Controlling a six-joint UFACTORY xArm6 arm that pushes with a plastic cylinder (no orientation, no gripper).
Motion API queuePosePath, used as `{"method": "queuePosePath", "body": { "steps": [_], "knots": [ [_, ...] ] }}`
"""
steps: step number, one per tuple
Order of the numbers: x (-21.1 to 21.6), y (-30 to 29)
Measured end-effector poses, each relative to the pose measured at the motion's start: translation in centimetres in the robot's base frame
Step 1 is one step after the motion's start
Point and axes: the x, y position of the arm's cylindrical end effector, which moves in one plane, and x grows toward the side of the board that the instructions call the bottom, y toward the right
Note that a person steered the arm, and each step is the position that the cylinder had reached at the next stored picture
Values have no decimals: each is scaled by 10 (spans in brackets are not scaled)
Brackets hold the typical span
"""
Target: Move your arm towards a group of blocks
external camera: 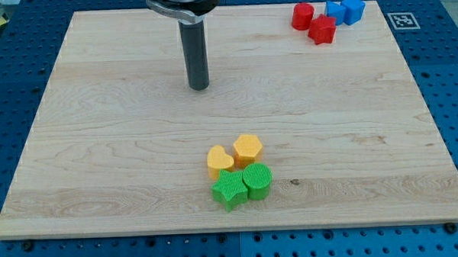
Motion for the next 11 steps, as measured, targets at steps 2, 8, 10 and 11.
{"method": "queuePosePath", "body": {
  "steps": [2, 8, 10, 11],
  "knots": [
    [3, 45],
    [153, 131],
    [154, 83],
    [151, 49]
  ]
}}
